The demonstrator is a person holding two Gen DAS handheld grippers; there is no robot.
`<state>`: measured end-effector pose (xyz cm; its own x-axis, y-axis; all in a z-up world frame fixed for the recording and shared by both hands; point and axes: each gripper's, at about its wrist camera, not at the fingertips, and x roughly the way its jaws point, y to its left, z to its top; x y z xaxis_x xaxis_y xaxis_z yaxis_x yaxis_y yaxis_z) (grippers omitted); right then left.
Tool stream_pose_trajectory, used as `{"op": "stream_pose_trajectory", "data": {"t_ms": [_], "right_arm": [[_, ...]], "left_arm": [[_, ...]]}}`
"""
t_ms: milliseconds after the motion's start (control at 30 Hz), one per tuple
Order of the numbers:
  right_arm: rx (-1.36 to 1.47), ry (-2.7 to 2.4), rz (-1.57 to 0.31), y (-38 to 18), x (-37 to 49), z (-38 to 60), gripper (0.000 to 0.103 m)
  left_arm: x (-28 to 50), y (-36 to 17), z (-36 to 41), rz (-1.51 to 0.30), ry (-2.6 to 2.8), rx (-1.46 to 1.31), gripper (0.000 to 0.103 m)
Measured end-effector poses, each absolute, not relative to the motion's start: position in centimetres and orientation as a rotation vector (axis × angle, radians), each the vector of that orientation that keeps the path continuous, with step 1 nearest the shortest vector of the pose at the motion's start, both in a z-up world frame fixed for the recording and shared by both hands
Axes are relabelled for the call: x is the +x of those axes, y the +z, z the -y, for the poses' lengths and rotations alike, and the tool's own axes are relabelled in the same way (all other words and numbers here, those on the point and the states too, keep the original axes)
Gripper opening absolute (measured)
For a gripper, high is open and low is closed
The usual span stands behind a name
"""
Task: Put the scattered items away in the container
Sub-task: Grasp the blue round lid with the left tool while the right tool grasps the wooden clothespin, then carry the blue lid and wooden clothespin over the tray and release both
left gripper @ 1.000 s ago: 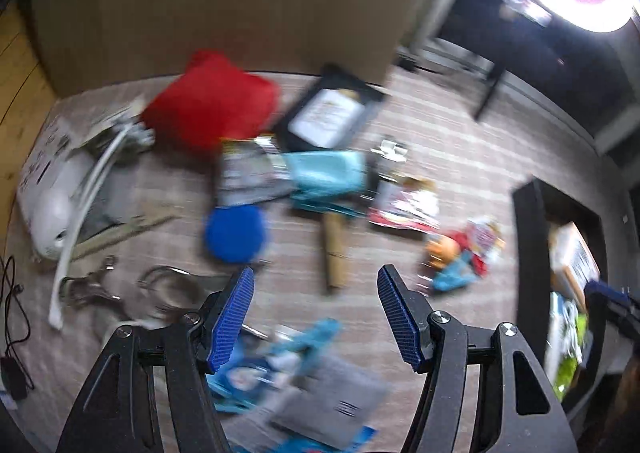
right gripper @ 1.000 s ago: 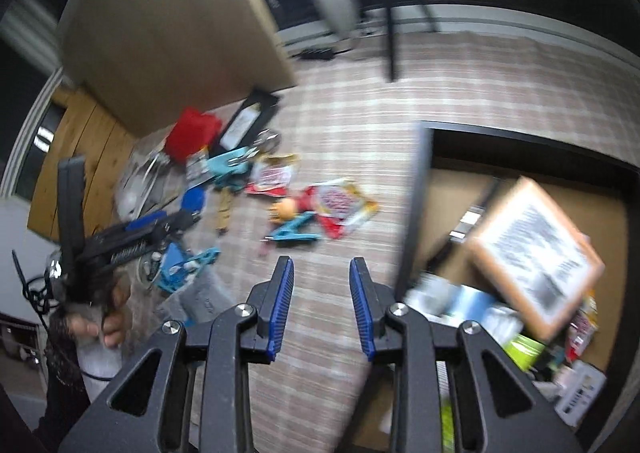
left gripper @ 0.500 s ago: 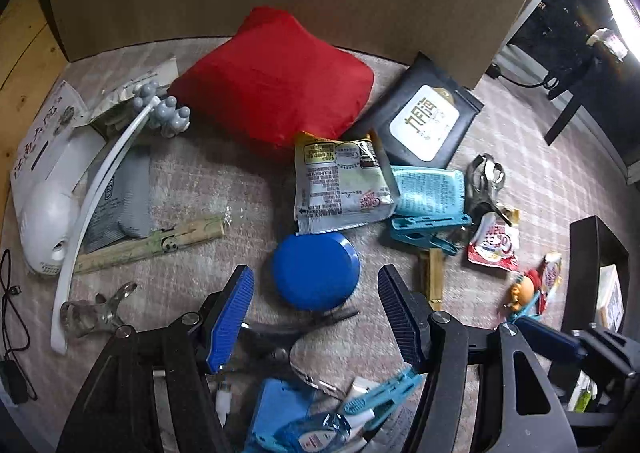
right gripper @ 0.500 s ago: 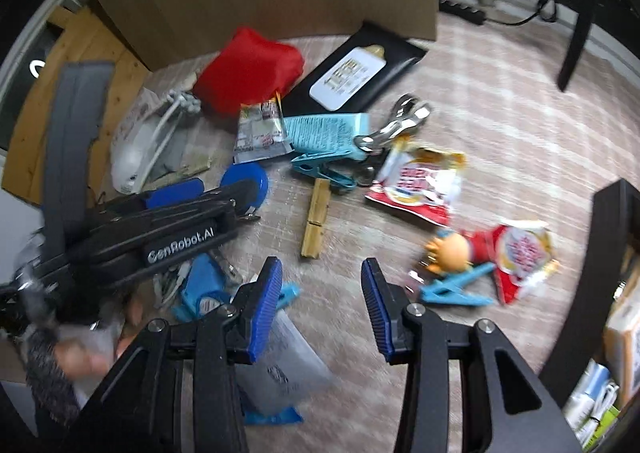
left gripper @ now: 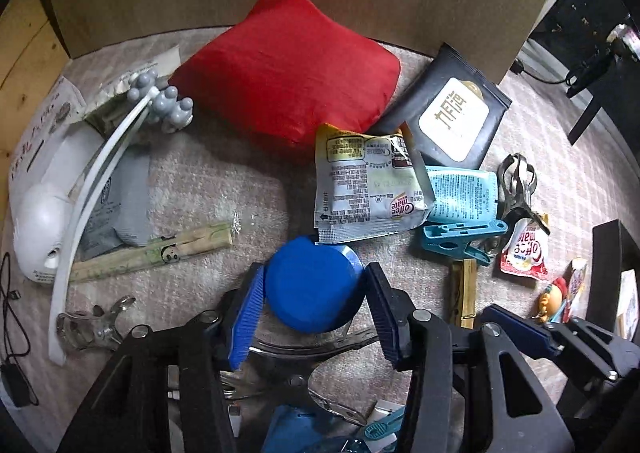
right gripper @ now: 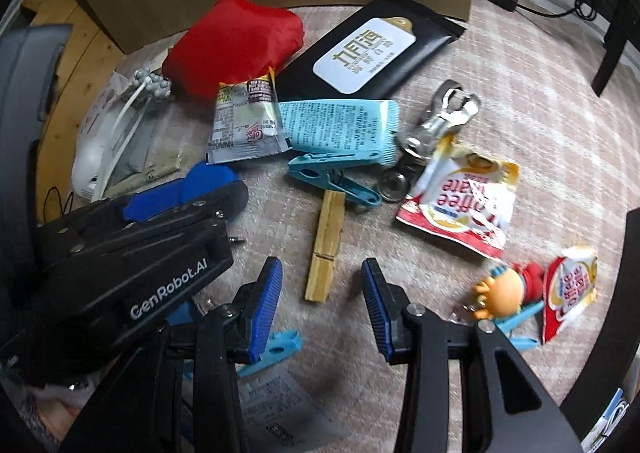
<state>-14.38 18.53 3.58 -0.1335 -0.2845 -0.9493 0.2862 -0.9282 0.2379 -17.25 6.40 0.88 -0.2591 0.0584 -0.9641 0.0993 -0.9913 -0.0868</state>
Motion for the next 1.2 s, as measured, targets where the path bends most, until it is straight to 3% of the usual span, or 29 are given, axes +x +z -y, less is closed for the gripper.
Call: {"op": "stream_pose_trajectory", "data": {"t_ms": [100, 200, 267, 833, 1200], "right_arm": [[1.752, -2.148, -0.040, 3.6, -14.4, -18.1, 0.037], [1.749, -2.170, -0.068, 3.6, -14.5, -18.2, 0.016], [1.754, -2.158, -0.046, 3.5, -14.4, -18.7, 0.013], [1.650, -2.186, 0.136, 9.3, -8.9, -27.0, 0.012], [1.620, -2.375, 0.271, 13.7, -3.6, -41.1, 0.012]], "left_arm": [[-17.0, 0.8, -6.5, -0.189, -2.474, 1.884, 0.048], [-16.7, 0.9, -6.5, -0.185, -2.477, 1.880, 0.047], [-16.4, 1.0, -6.3, -0.205, -2.477, 1.883, 0.047], [-12.1, 6.3, -8.3, -0.178, -2.610, 1.806, 0.047], [-8.3, 12.4, -18.6, -0.073, -2.850, 1.871, 0.048]]}}
